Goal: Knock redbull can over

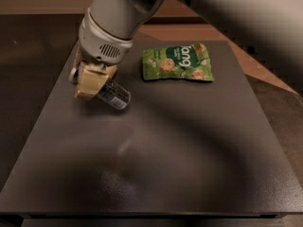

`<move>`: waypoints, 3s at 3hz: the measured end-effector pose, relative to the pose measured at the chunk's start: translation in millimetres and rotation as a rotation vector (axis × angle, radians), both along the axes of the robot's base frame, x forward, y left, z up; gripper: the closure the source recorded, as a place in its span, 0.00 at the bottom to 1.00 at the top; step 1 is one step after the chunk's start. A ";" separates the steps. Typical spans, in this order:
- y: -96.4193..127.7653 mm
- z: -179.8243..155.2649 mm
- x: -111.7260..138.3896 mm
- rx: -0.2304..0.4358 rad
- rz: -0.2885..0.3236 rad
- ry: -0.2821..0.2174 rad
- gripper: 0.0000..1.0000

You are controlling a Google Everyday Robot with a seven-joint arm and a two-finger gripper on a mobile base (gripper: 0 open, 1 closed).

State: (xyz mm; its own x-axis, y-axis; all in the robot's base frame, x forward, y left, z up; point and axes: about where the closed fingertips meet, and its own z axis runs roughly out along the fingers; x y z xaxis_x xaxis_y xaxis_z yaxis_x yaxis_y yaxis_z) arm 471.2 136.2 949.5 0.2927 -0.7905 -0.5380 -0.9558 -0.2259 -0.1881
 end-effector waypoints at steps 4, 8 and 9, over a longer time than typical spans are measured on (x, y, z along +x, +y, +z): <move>-10.7 -73.6 -23.3 -0.416 0.155 -0.107 1.00; -3.9 -100.4 -43.2 -0.526 0.285 -0.160 0.13; -3.3 -99.4 -43.6 -0.525 0.285 -0.164 0.00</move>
Offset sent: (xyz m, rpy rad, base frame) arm -0.0084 -0.0149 -0.0587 -0.3705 -0.0870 0.0977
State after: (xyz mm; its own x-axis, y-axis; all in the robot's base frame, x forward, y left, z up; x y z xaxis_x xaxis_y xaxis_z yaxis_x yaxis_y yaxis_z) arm 427.6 133.0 850.2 0.5773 -0.8160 -0.0289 -0.8123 -0.5703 -0.1220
